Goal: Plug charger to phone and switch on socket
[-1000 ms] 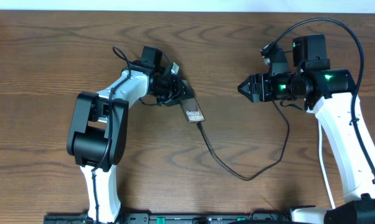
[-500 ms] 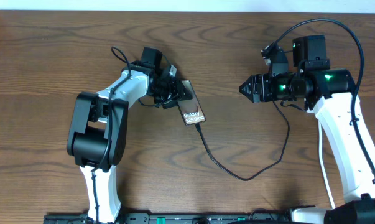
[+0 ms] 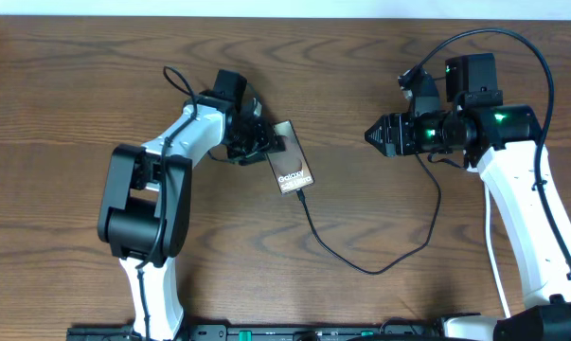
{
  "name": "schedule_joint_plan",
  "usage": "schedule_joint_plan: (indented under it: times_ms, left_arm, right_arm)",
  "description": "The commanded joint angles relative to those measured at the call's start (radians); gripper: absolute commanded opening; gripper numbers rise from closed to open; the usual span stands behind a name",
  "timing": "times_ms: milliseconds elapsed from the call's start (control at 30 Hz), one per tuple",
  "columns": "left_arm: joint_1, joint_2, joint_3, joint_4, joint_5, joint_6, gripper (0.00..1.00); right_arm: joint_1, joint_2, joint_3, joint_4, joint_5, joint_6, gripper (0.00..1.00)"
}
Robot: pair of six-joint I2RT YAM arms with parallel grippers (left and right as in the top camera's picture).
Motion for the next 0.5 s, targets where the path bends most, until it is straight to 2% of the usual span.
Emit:
schedule_joint_plan:
  times_ms: [0,167,300,467]
  left_arm:
    - [0.015,0.01,-0.003,-0.033,-0.215,0.015,0.53]
    - [0.051,-0.087,0.023,-0.074,-0.255,0.045,0.53]
    - [0.088,-0.23,0.023,-0.1,-0.301,0.058,0.54]
    - [0.125,-0.414,0.023,-0.099,-0.349,0.081,0.54]
  right_arm:
    - [-0.002,-0.002,0.012,-0.001,0.004,0.021,0.67]
    - [-0.037,-0.004,0.019,0.003,0.004,0.056,0.68]
    - [-0.118,-0.005,0.03,0.004,0.004,0.097,0.73]
    - [-0.254,-0.004,0.03,0.006,0.016,0.097,0.91]
